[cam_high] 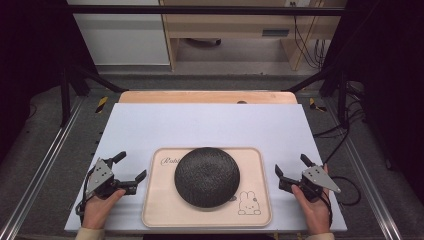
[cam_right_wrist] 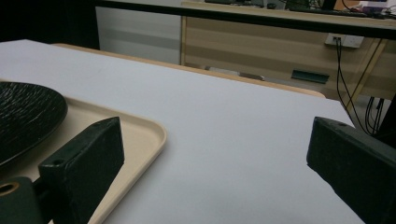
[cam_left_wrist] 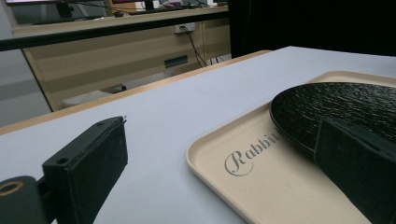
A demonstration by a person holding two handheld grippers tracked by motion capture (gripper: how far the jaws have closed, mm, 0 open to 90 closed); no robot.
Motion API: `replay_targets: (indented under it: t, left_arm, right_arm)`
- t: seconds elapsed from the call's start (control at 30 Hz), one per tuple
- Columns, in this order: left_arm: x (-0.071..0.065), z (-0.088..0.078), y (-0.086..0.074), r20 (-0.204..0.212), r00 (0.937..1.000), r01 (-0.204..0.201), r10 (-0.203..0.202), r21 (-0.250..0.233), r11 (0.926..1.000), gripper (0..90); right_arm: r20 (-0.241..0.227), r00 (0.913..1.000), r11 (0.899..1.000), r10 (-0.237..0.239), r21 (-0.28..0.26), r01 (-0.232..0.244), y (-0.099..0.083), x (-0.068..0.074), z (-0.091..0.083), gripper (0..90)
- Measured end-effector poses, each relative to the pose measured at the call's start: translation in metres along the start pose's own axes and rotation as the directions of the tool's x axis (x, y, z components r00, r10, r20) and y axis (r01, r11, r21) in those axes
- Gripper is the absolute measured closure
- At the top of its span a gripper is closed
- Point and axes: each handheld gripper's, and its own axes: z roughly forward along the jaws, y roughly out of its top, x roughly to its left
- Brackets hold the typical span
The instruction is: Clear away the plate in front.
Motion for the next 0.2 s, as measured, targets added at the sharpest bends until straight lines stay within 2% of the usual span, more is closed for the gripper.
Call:
replay_targets:
  t: [0.07,0.2]
  left_arm:
    - [-0.0021,-0.0006,0.0007,-0.025,0.9997,0.004,-0.004,0.003,1.0,1.8]
    - [-0.0062,0.0,0.0008,-0.048,0.9988,-0.006,0.007,0.012,0.9999,1.8]
  right_arm:
    - [0.019,0.9998,1.0,-0.003,0.007,0.003,0.0,0.0006,0.0001,4.1]
    - [0.028,0.9996,1.0,0.008,0.006,-0.008,-0.0001,0.002,-0.0008,4.0]
